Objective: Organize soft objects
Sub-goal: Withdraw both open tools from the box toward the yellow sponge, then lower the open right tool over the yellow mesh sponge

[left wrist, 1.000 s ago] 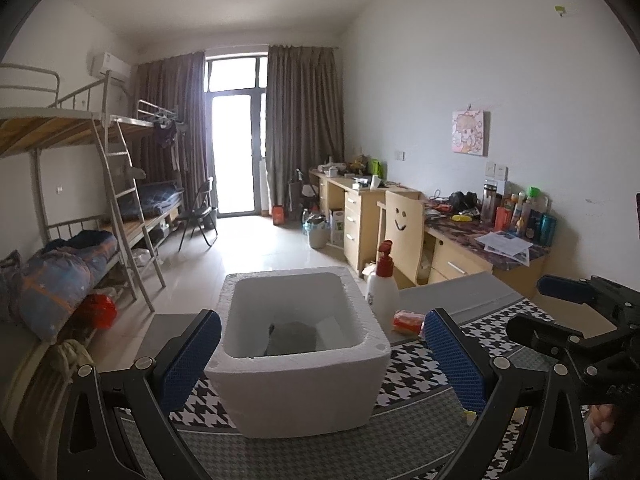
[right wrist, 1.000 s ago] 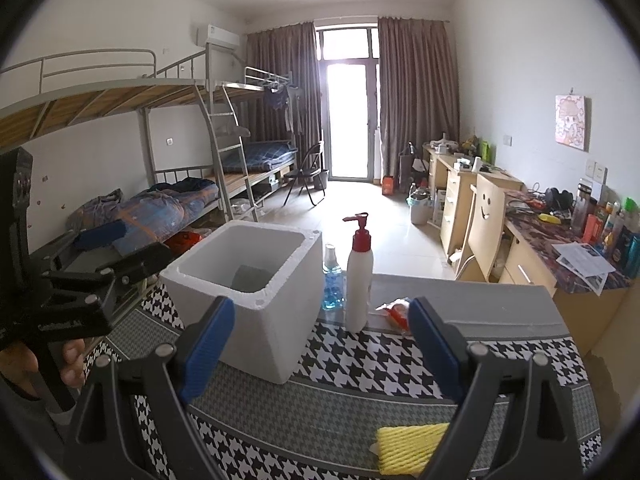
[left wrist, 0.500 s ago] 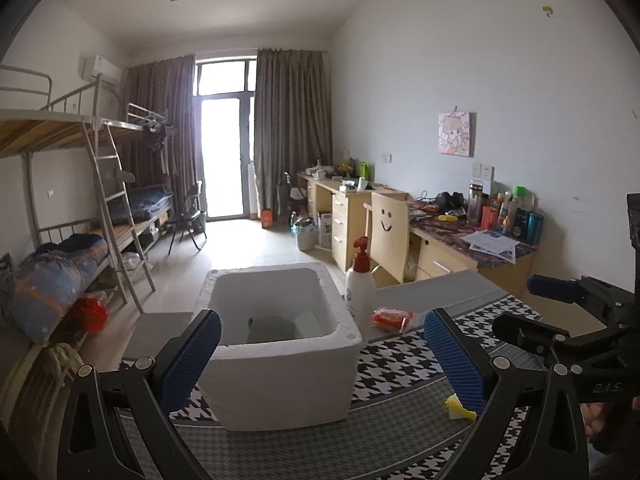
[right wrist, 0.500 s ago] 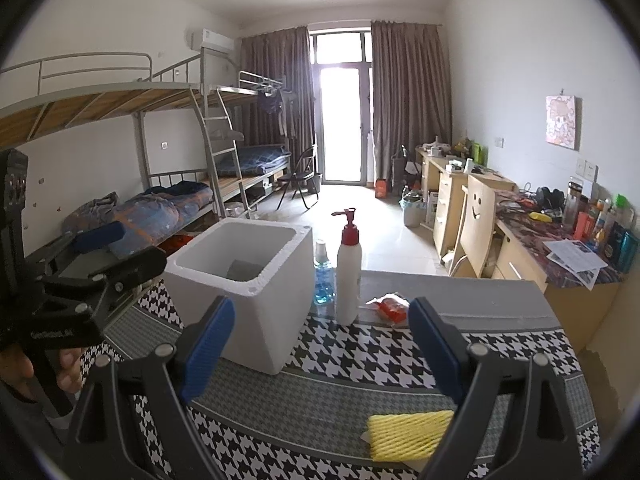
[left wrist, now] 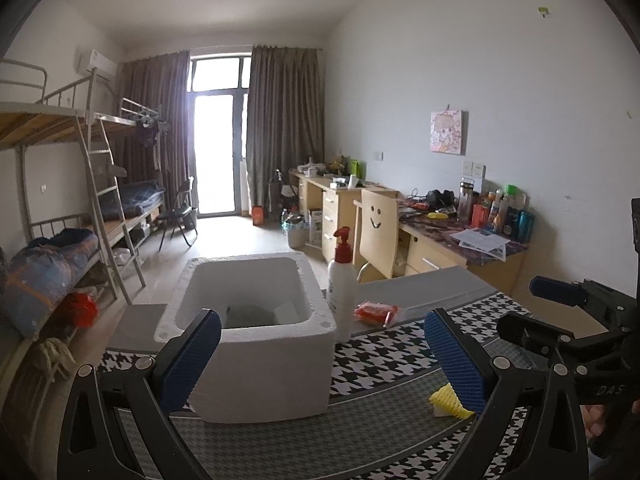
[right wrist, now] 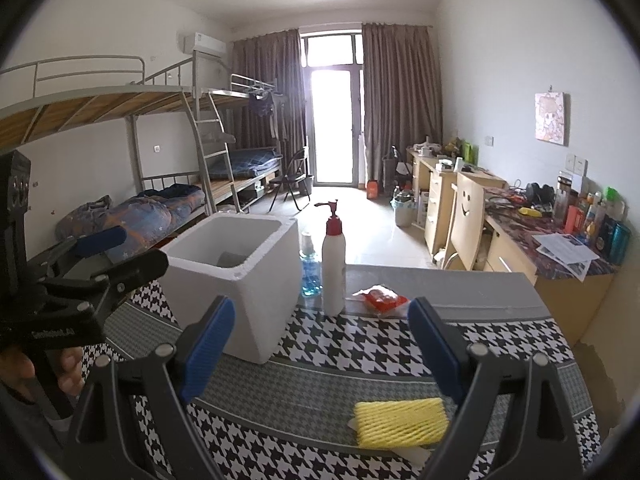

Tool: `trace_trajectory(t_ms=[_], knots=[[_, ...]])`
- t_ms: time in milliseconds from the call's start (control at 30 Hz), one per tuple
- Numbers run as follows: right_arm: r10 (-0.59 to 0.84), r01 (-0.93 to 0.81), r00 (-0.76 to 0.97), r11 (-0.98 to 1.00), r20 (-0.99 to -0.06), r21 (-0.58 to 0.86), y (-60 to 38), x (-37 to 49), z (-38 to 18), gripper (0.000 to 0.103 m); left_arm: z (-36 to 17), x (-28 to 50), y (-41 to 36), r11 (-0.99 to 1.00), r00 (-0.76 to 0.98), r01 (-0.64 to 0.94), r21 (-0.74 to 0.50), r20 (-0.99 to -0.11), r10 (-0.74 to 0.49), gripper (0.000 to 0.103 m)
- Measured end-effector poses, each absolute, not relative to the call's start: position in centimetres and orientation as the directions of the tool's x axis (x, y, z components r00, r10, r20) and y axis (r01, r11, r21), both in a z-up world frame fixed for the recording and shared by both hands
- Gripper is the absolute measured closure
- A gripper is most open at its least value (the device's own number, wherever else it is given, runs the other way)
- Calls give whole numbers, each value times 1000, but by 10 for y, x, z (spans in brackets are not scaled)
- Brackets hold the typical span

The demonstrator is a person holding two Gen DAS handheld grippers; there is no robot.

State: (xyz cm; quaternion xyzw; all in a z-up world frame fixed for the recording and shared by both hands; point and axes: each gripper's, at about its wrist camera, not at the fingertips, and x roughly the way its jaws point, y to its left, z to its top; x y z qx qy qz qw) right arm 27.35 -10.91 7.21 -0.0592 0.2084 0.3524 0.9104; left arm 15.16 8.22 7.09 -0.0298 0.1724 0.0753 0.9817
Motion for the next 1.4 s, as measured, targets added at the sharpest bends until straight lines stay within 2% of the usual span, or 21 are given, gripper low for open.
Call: trace_trajectory(t_ms=[1400], knots=[[543, -579, 711, 813, -446, 68, -163, 280, 46, 12, 45, 158, 41, 998, 933, -28, -61, -360, 4, 1]])
